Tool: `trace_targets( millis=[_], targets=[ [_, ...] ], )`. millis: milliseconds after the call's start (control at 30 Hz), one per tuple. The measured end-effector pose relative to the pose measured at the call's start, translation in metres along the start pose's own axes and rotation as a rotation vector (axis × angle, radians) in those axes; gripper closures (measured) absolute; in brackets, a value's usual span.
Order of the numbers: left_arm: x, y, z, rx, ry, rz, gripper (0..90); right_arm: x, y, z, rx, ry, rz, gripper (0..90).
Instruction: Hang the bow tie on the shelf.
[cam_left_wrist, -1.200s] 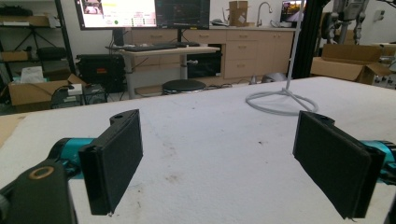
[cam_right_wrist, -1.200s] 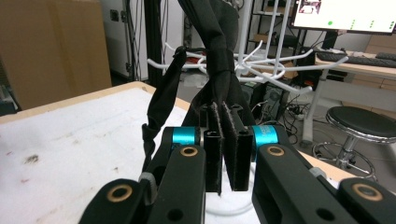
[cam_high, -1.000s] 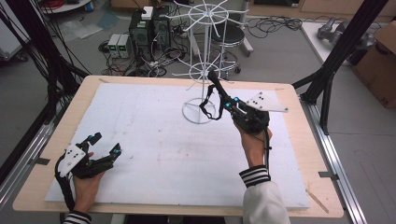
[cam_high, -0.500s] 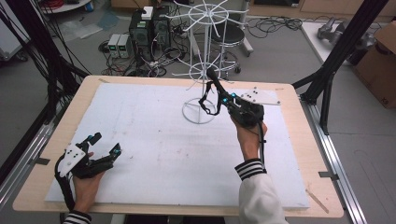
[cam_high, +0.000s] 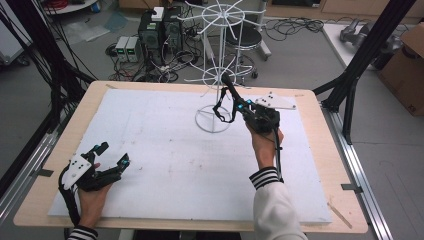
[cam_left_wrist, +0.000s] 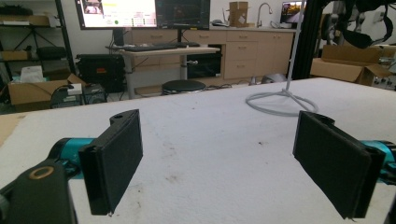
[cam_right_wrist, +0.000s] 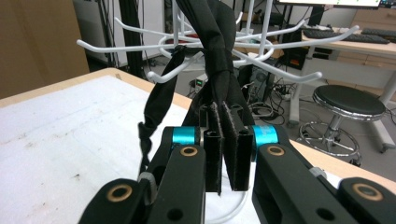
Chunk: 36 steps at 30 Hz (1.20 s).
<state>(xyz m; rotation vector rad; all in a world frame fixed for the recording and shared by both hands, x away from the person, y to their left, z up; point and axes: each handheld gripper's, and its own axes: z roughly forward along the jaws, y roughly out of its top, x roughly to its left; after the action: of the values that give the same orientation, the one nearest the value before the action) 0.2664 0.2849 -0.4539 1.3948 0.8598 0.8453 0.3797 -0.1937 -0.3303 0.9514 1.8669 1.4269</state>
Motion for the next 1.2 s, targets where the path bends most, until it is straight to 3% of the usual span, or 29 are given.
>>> trace_targets(
  millis=[367, 500, 600, 667, 833, 867, 967, 1100, 1200],
  targets=[
    [0.000, 0.000, 0.000, -0.002, 0.001, 0.000, 16.2, 0.001, 0.000, -0.003, 0.028, 0.001, -0.007, 83.3],
    [0.000, 0.000, 0.000, 0.000, 0.000, 0.003, 16.2, 0.002, 0.000, -0.008, 0.051, -0.004, -0.002, 60.7],
    [-0.001, 0.000, 0.000, 0.002, 0.001, 0.005, 16.2, 0.003, -0.002, -0.012, 0.082, -0.015, 0.017, 27.7],
    [-0.001, 0.000, 0.000, 0.002, 0.002, 0.006, 16.2, 0.004, -0.004, -0.016, 0.126, -0.008, -0.001, 10.7],
    [-0.001, 0.000, 0.000, 0.002, 0.002, 0.007, 16.2, 0.009, -0.016, -0.037, 0.128, 0.040, -0.042, 8.4],
    [-0.001, 0.000, 0.000, 0.003, 0.003, 0.009, 16.2, 0.011, -0.020, -0.042, 0.126, 0.042, -0.039, 0.3],
    [-0.001, 0.000, 0.000, 0.000, 0.005, 0.008, 16.2, 0.012, -0.036, -0.058, 0.088, 0.046, -0.029, 0.4],
    [-0.001, 0.000, 0.000, -0.002, 0.010, 0.008, 16.2, 0.013, -0.065, -0.079, 0.059, 0.032, -0.018, 0.4],
    [-0.001, 0.000, 0.000, -0.004, 0.011, 0.002, 16.2, 0.011, -0.093, -0.091, 0.049, -0.005, -0.006, 0.4]
  ],
)
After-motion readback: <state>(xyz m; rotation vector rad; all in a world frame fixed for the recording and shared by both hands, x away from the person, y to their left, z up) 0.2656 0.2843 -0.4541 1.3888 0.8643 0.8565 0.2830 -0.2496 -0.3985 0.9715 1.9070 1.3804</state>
